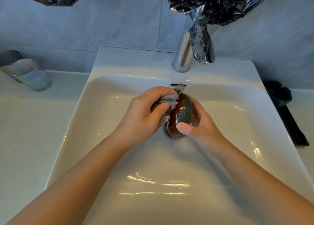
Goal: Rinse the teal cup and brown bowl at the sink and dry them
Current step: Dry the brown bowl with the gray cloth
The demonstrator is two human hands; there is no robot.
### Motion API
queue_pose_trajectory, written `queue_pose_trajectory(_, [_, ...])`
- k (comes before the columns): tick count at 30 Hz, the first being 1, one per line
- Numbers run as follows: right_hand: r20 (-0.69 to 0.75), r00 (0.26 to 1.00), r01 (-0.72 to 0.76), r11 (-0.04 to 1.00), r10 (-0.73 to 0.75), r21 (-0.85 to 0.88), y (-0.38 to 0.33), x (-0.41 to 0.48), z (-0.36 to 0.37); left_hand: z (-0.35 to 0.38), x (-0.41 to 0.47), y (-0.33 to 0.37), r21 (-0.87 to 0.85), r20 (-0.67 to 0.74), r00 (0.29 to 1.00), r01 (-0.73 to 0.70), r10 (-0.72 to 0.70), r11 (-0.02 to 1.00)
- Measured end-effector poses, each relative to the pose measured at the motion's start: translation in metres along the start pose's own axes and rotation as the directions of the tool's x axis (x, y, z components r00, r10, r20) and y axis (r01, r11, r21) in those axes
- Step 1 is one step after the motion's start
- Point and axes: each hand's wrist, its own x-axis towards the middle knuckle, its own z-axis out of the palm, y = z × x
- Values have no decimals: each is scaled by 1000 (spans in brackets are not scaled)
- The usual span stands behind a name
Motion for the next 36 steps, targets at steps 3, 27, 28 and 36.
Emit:
queue_pose_trajectory(3, [-44,999,-17,999,18,33,3,2,-7,4,-5,0,-35,39,999,6,-4,999])
queue_pose_trajectory(27, [243,970,-157,844,33,514,-3,6,-5,13,-5,-9,81,59,997,-44,39,996])
queue_pose_trajectory(28, [268,963,-168,841,28,514,-4,6,-6,14,-3,-13,114,55,997,-62,56,992])
queue_pose_trajectory(36, [298,951,-223,856,86,467,6,5,3,19,-4,-14,55,-136,989,58,-51,997])
